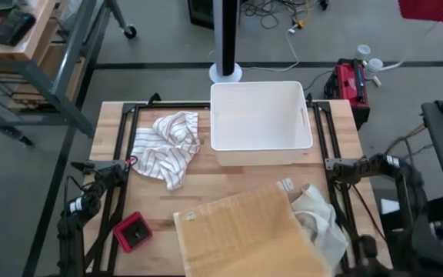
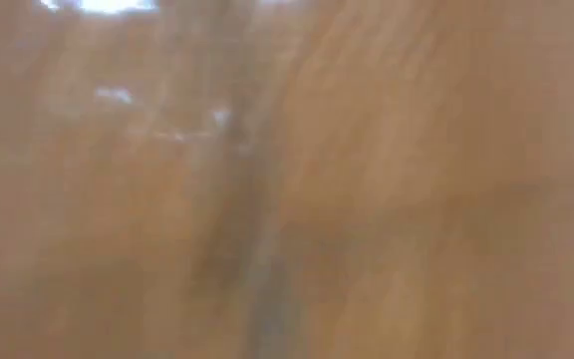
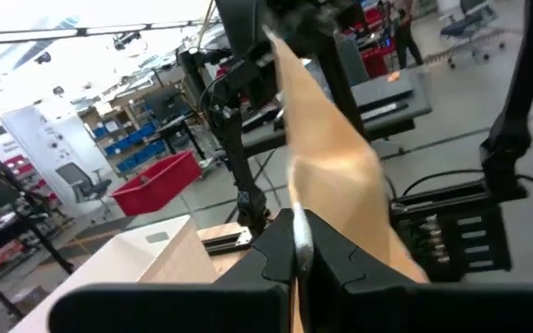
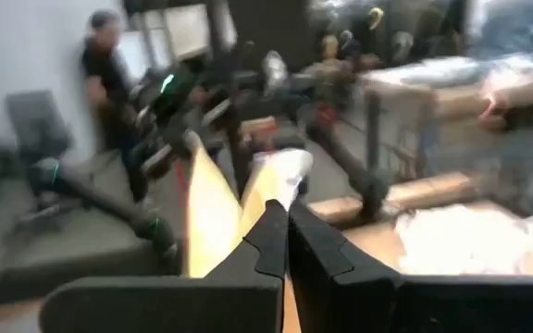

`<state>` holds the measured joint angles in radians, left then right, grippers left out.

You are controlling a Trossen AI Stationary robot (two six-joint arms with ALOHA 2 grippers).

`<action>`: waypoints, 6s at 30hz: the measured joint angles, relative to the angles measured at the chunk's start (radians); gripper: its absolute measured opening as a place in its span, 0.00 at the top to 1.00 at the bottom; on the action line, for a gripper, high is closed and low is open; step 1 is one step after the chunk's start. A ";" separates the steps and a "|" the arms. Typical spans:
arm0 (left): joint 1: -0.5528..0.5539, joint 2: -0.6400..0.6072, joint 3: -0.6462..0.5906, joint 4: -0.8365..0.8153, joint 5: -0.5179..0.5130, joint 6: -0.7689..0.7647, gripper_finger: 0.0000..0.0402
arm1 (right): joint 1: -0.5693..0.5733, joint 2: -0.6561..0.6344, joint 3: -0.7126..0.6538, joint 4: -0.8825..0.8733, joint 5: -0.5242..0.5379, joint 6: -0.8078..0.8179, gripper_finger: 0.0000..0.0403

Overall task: Fold towel
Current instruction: Fold the yellow towel

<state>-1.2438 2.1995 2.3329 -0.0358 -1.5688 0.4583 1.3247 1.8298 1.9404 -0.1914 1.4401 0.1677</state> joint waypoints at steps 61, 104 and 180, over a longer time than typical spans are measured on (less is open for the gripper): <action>-0.012 -0.095 -0.045 -0.628 0.775 -1.119 1.00 | 0.017 -0.055 0.051 -0.804 -0.710 0.898 1.00; 0.192 -0.192 -0.528 -1.446 0.805 -1.944 1.00 | -0.327 -0.091 -0.252 -1.379 -0.944 1.219 1.00; 0.375 -0.785 -1.430 -0.509 1.223 -1.738 0.68 | -0.548 -0.439 -0.804 -1.099 -0.945 0.980 0.52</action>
<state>-0.8684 1.4143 0.9028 -0.5444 -0.3462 -1.2793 0.7769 1.3912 1.1366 -1.2904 0.4956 1.1477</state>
